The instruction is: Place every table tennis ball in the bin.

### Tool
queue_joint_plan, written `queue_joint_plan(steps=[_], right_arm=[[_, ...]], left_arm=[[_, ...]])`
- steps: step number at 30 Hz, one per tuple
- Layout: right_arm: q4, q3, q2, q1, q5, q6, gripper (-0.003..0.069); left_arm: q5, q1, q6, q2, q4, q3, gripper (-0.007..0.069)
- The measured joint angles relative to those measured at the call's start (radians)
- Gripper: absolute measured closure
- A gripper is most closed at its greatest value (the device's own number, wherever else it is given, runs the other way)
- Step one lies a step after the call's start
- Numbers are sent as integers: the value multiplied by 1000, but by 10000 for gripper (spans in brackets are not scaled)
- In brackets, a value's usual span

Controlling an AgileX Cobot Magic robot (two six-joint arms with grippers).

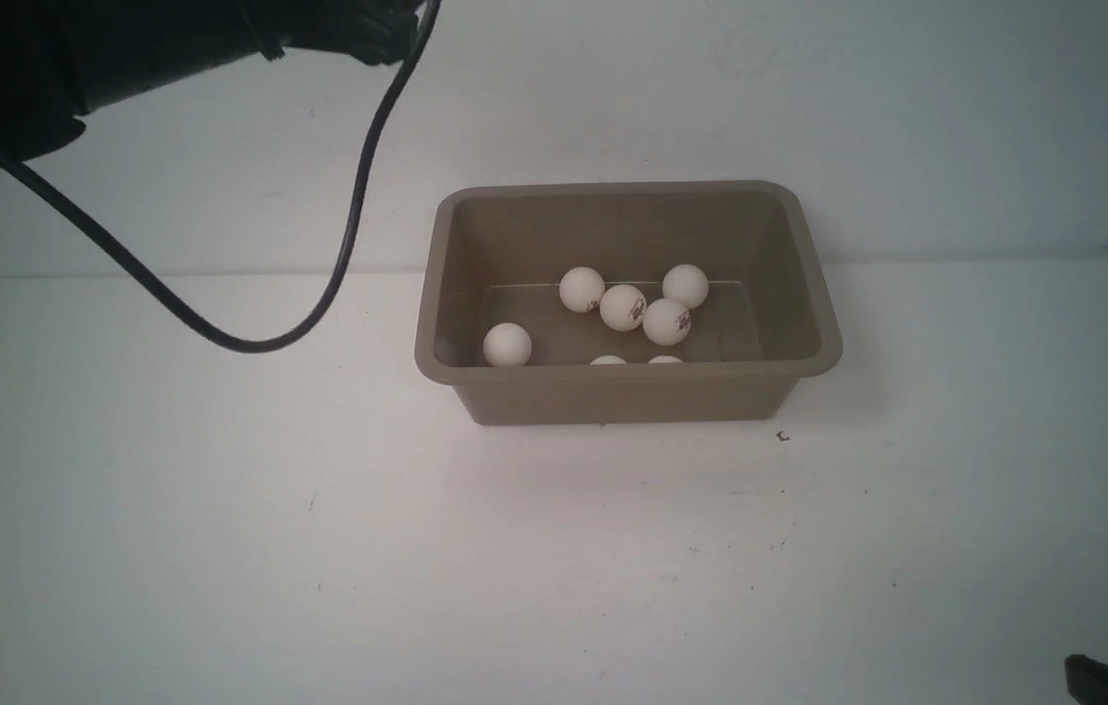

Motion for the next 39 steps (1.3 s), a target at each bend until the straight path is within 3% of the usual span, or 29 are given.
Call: queue_joint_plan(steps=[3, 5, 7, 9, 11, 12, 15, 16, 18, 21, 27, 32, 39], right_arm=[[0, 0, 0, 0, 0, 0, 230], [0, 0, 0, 0, 0, 0, 230], [0, 0, 0, 0, 0, 0, 230], [0, 0, 0, 0, 0, 0, 230], [0, 0, 0, 0, 0, 0, 230], [0, 0, 0, 0, 0, 0, 230], [0, 0, 0, 0, 0, 0, 230], [0, 0, 0, 0, 0, 0, 230], [0, 0, 0, 0, 0, 0, 230], [0, 0, 0, 0, 0, 0, 230], [0, 0, 0, 0, 12, 0, 230], [0, 0, 0, 0, 41, 0, 230], [0, 0, 0, 0, 73, 0, 230]], left_arm=[[-40, 0, -53, -79, 30, 0, 94], [-51, 0, -145, -129, 130, 0, 94], [-37, 0, -334, -210, 369, 0, 94], [48, 0, -587, -294, 656, 0, 94], [248, 0, -932, -391, 987, 0, 94], [269, 0, -961, -408, 1043, 0, 94], [624, 0, -1435, -524, 1385, 0, 94], [686, 0, -1482, -536, 1414, 0, 94], [868, 0, -1713, -609, 1544, 19, 94], [933, 0, -1801, -703, 1609, 87, 94], [893, 0, -1767, -905, 1635, 250, 94], [614, 0, -1746, -1209, 1635, 543, 94], [278, 0, -1758, -1355, 1629, 899, 94]])
